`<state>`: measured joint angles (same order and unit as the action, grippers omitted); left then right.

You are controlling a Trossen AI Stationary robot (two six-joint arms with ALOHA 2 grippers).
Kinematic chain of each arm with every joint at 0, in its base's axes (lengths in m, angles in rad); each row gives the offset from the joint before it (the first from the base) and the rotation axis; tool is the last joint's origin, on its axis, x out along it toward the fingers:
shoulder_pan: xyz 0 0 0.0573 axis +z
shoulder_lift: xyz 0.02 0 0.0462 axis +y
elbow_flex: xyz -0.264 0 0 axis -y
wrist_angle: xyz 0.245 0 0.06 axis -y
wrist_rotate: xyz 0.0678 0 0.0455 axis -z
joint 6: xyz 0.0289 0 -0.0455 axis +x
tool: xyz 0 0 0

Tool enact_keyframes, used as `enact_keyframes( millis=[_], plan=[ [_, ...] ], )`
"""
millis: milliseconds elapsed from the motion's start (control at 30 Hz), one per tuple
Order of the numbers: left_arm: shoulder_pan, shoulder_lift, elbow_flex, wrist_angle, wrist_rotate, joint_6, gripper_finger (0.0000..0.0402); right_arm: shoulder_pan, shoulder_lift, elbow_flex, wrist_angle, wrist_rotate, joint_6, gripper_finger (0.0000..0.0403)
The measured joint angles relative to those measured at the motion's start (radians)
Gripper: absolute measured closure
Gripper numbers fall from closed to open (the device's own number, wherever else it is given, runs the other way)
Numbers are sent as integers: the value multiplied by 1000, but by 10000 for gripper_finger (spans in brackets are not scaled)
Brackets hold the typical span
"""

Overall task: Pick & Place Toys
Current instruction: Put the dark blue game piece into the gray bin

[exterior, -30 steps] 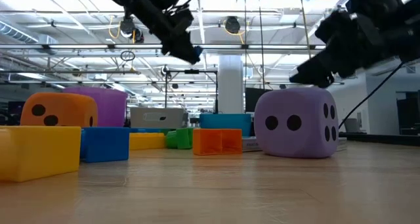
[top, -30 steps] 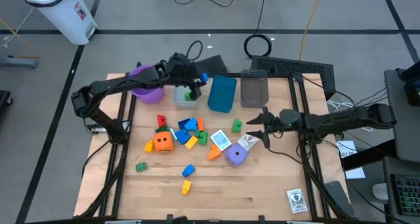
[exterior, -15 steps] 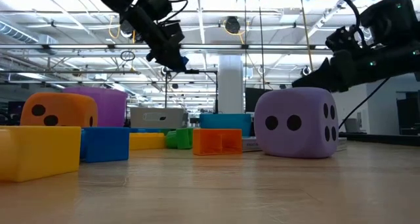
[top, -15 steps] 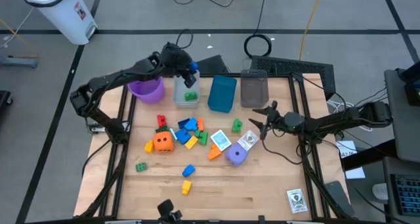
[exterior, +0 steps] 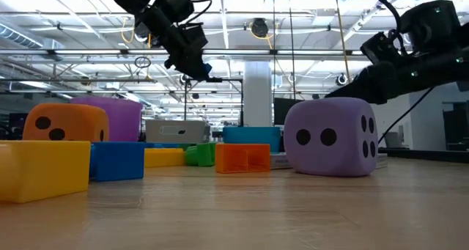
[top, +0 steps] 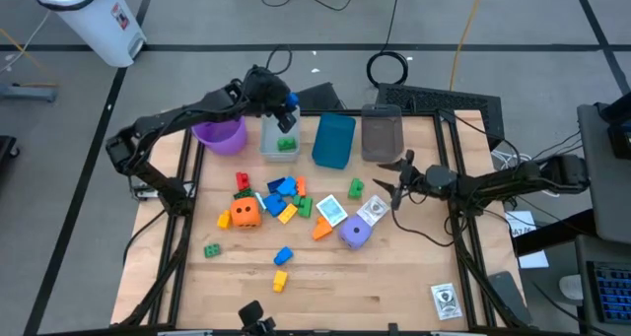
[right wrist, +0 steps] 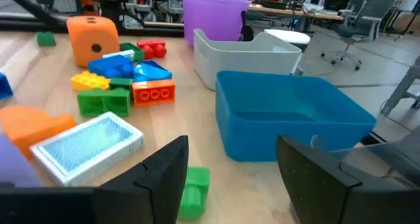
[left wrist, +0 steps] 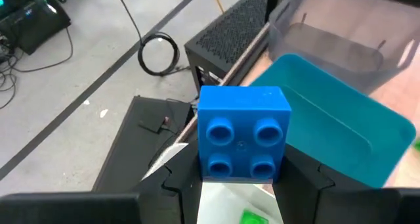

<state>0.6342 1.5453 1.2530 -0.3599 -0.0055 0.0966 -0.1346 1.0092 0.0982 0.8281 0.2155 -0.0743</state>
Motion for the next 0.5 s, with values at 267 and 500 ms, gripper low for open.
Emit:
enact_keyframes(
  millis=[267,500],
  plan=[
    [7,60,-1,-75,-43,22,252,-9,0,40,-18,-38,6,181],
    [6,156,-1,-152,-48,62,252,-9,0,41,-40,-37,18,181]
  ],
)
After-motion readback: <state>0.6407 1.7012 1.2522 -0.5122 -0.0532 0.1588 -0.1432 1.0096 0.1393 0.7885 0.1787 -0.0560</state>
